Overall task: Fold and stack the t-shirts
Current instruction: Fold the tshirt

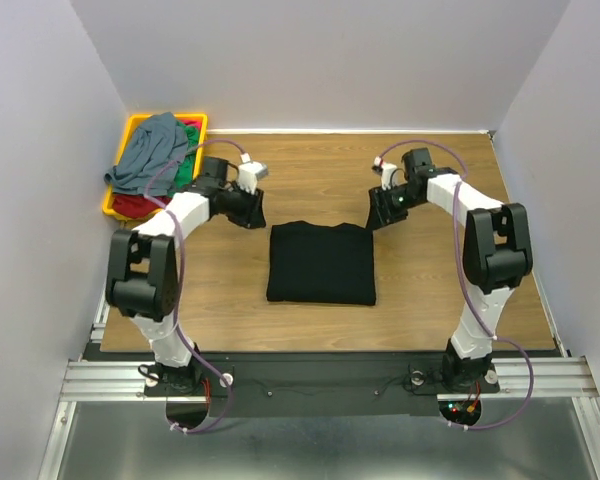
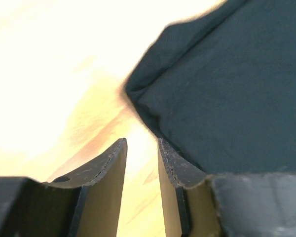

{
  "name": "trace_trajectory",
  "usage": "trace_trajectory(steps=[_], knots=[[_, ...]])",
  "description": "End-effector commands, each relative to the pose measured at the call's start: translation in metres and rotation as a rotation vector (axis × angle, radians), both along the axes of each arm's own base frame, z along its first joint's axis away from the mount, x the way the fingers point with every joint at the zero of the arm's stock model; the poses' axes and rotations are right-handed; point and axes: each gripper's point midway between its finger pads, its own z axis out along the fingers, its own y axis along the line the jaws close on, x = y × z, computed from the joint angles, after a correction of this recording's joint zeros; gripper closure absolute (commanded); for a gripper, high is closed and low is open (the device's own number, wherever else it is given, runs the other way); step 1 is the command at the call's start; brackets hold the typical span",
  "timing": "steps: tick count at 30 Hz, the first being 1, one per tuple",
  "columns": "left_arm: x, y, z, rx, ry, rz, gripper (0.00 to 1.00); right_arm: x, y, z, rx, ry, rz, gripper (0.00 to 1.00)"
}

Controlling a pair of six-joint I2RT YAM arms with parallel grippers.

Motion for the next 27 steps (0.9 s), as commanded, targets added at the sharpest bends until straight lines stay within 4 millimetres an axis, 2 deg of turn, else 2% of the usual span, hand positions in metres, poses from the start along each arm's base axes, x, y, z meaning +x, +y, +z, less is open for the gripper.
trace_trajectory(steps=[1, 2, 3, 4, 5, 6, 7, 8, 10, 11, 12, 13, 14, 16, 17, 19, 21, 23, 24, 26, 27], knots=[[-0.003, -0.025, 0.108, -0.226, -0.214, -0.135, 0.57, 0.023, 0.003, 0.078, 0.035, -0.196, -0.030, 0.46], [-0.006, -0.032, 0.124, -0.285, -0.236, -0.137, 0.57, 0.016, 0.013, 0.087, 0.102, -0.179, -0.012, 0.46], [-0.018, -0.041, 0.117, -0.322, -0.197, -0.148, 0.57, 0.012, 0.019, 0.093, 0.147, -0.170, -0.003, 0.49], [-0.026, -0.050, 0.119, -0.368, -0.176, -0.172, 0.57, 0.006, 0.026, 0.097, 0.200, -0.148, 0.005, 0.52], [-0.027, -0.060, 0.122, -0.407, -0.198, -0.196, 0.58, -0.011, 0.038, 0.099, 0.304, -0.060, 0.018, 0.55], [-0.041, -0.067, 0.108, -0.444, -0.105, -0.178, 0.58, -0.013, 0.046, 0.098, 0.354, -0.044, 0.026, 0.58], [-0.044, -0.075, 0.105, -0.469, -0.101, -0.195, 0.59, -0.018, 0.052, 0.095, 0.385, -0.023, 0.036, 0.62], [-0.049, -0.089, 0.095, -0.506, -0.066, -0.201, 0.60, -0.027, 0.061, 0.080, 0.423, 0.065, 0.021, 0.64], [-0.055, -0.102, 0.086, -0.564, 0.021, -0.181, 0.60, -0.036, 0.072, 0.065, 0.452, 0.140, 0.019, 0.65], [-0.051, -0.111, 0.076, -0.579, 0.019, -0.190, 0.61, -0.037, 0.074, 0.058, 0.459, 0.160, 0.014, 0.66], [-0.049, -0.114, 0.068, -0.582, 0.039, -0.177, 0.61, -0.034, 0.076, 0.042, 0.467, 0.164, 0.005, 0.66], [-0.044, -0.116, 0.062, -0.587, 0.063, -0.150, 0.61, -0.031, 0.077, 0.035, 0.469, 0.180, -0.017, 0.67], [-0.038, -0.120, 0.046, -0.585, 0.089, -0.140, 0.62, -0.026, 0.076, 0.026, 0.449, 0.165, -0.033, 0.67], [-0.019, -0.121, 0.036, -0.576, 0.099, -0.094, 0.63, -0.015, 0.075, 0.003, 0.431, 0.170, -0.048, 0.69], [-0.013, -0.122, 0.020, -0.575, 0.127, -0.081, 0.63, -0.009, 0.075, -0.001, 0.433, 0.172, -0.061, 0.68], [0.006, -0.119, 0.013, -0.582, 0.139, -0.051, 0.64, 0.010, 0.072, -0.015, 0.411, 0.153, -0.089, 0.69], [0.021, -0.114, -0.007, -0.584, 0.180, -0.018, 0.65, 0.032, 0.065, -0.026, 0.395, 0.135, -0.123, 0.69], [0.032, -0.107, -0.028, -0.570, 0.220, 0.033, 0.65, 0.050, 0.055, -0.032, 0.383, 0.122, -0.163, 0.70], [0.044, -0.102, -0.025, -0.578, 0.207, 0.040, 0.65, 0.058, 0.052, -0.035, 0.377, 0.118, -0.178, 0.70], [0.052, -0.096, -0.030, -0.562, 0.214, 0.055, 0.66, 0.072, 0.048, -0.030, 0.378, 0.090, -0.192, 0.70], [0.055, -0.095, -0.020, -0.568, 0.193, 0.035, 0.66, 0.073, 0.049, -0.025, 0.386, 0.085, -0.189, 0.70]])
